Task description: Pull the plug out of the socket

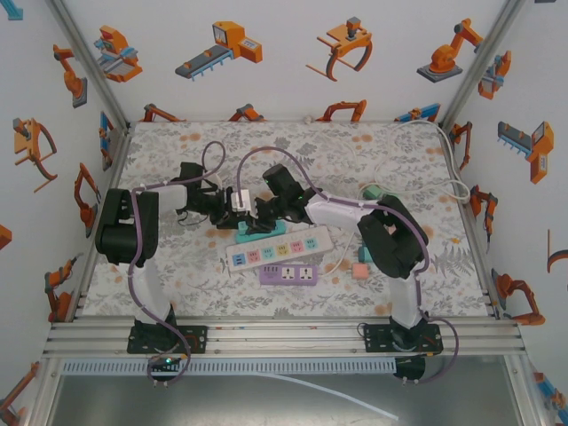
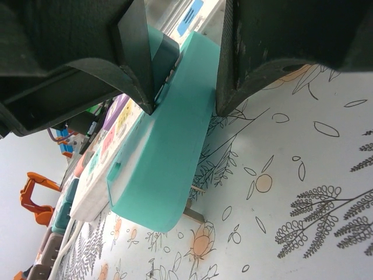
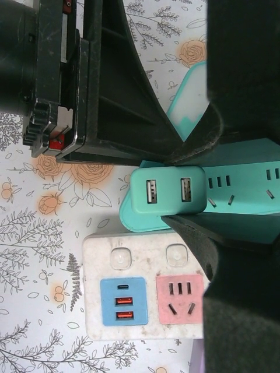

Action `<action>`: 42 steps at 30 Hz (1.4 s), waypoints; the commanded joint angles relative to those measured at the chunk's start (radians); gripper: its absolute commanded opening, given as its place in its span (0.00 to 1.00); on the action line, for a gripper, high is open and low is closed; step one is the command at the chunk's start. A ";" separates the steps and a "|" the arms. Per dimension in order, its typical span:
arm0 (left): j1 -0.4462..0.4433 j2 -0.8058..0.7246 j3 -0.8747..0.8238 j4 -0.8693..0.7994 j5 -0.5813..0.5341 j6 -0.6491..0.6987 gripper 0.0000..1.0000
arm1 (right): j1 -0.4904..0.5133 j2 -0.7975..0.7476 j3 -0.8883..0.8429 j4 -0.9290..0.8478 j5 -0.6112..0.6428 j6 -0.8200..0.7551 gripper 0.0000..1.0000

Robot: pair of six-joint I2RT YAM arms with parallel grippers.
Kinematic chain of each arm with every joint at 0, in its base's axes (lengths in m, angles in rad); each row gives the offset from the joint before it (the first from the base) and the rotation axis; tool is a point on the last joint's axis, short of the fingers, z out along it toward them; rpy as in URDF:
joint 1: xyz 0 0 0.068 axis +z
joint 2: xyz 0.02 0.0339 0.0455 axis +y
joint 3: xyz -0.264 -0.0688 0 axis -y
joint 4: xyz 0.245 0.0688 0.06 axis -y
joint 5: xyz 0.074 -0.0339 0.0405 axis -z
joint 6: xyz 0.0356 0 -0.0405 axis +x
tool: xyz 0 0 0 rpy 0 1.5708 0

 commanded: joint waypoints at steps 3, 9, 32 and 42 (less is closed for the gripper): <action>0.000 0.050 -0.045 -0.081 -0.224 0.040 0.44 | -0.019 -0.083 0.040 0.037 -0.031 -0.011 0.02; -0.003 0.043 -0.042 -0.095 -0.237 0.044 0.44 | -0.021 -0.049 0.137 -0.169 0.000 -0.098 0.00; -0.006 0.050 0.064 -0.170 -0.260 0.078 0.46 | -0.042 -0.080 0.228 -0.286 0.030 0.012 0.00; -0.005 0.022 0.296 -0.228 -0.248 0.082 0.58 | -0.161 -0.219 0.151 -0.102 0.095 0.714 0.02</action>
